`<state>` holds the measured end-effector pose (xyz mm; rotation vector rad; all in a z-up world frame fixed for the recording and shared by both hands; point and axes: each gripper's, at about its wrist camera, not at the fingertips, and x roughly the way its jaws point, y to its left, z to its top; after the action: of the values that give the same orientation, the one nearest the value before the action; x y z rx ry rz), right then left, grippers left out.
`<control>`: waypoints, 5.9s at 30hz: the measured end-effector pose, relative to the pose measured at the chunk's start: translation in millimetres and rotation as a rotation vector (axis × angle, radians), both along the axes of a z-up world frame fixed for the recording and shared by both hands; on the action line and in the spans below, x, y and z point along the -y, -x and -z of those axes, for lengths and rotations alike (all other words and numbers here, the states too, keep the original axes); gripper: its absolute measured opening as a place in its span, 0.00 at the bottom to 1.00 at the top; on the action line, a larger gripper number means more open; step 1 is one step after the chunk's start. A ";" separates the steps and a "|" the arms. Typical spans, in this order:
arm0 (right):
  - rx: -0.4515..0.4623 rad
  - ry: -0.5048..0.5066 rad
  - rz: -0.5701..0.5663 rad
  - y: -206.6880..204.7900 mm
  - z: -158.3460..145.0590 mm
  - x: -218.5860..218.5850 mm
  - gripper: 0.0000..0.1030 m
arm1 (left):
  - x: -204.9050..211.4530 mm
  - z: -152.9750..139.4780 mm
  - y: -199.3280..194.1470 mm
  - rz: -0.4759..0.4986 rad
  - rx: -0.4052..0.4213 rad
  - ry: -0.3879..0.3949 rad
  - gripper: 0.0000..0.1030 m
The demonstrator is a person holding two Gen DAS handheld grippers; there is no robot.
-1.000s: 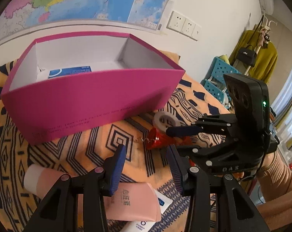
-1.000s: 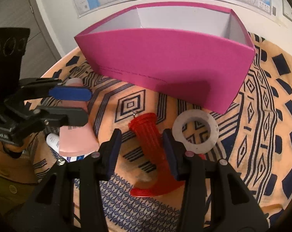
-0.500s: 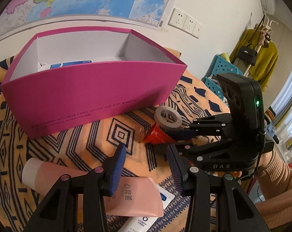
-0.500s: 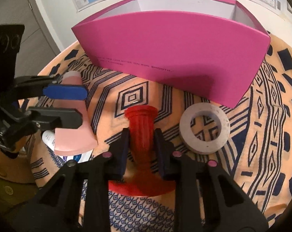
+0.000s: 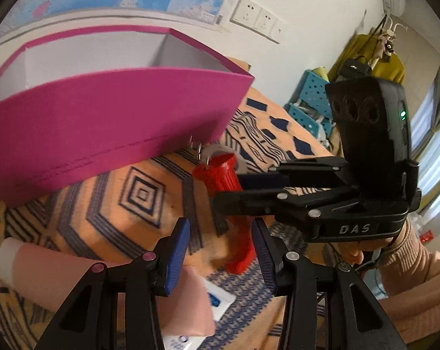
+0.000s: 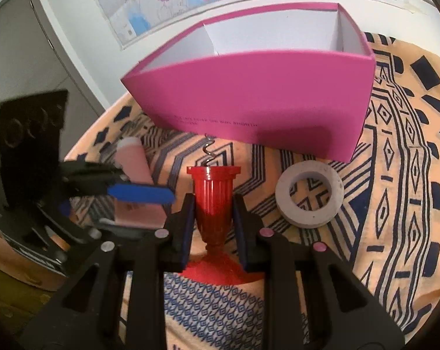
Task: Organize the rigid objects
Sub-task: 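Grasp the red object with the right gripper and lift it, then lower the red object into the magenta box and open the right gripper, then move the right gripper down to the white tape roll, then grasp the white tape roll by its rim with the right gripper and lift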
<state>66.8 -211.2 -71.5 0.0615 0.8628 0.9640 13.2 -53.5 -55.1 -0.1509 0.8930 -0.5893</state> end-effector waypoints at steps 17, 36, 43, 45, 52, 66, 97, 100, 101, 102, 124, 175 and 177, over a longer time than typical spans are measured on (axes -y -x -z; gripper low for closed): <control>0.094 -0.095 0.023 4.7 -51.6 14.1 0.26 | 10.3 -33.9 -8.3 -0.007 0.116 -0.016 0.26; 0.231 -0.163 0.104 -42.2 -125.8 17.4 0.26 | 11.4 -110.8 -58.8 -0.056 0.282 -0.057 0.26; 0.222 -0.142 0.130 -70.4 -126.8 9.3 0.26 | 7.3 -110.3 -90.8 -0.085 0.247 -0.052 0.26; 0.213 -0.129 0.137 -78.5 -123.8 6.2 0.26 | 6.6 -106.9 -99.0 -0.092 0.229 -0.050 0.26; 0.158 -0.087 0.158 -103.9 -105.9 -3.6 0.26 | 10.1 -90.2 -118.4 -0.112 0.177 -0.076 0.26; 0.084 0.053 0.280 -127.5 -77.2 0.2 0.65 | 3.8 -63.3 -133.8 -0.158 0.082 -0.078 0.26; 0.041 -0.115 0.250 -48.0 -44.8 67.7 0.65 | -10.0 -76.2 -43.9 -0.136 0.226 -0.055 0.36; 0.006 -0.115 0.256 -45.1 -31.5 69.6 0.65 | -8.0 -73.1 -33.5 -0.143 0.232 -0.072 0.36; -0.003 -0.112 0.259 -43.8 -26.9 69.9 0.65 | -7.5 -71.0 -30.2 -0.143 0.224 -0.069 0.36; -0.012 -0.105 0.261 -42.8 -22.0 69.6 0.65 | -7.1 -68.7 -27.7 -0.141 0.220 -0.068 0.37; -0.088 -0.035 0.288 -50.6 18.9 57.3 0.65 | 12.8 -35.3 -9.5 -0.118 0.127 -0.097 0.37; 0.013 0.113 0.165 -31.1 27.6 -3.5 0.19 | 26.8 21.9 -52.3 -0.151 -0.075 -0.134 0.34; 0.013 0.103 0.174 -31.0 26.8 -3.4 0.19 | 25.7 21.7 -52.2 -0.155 -0.073 -0.137 0.33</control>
<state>97.8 -207.8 -98.2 0.0413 0.8789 0.7555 65.4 -79.2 -76.7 -0.1168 0.9796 -0.3793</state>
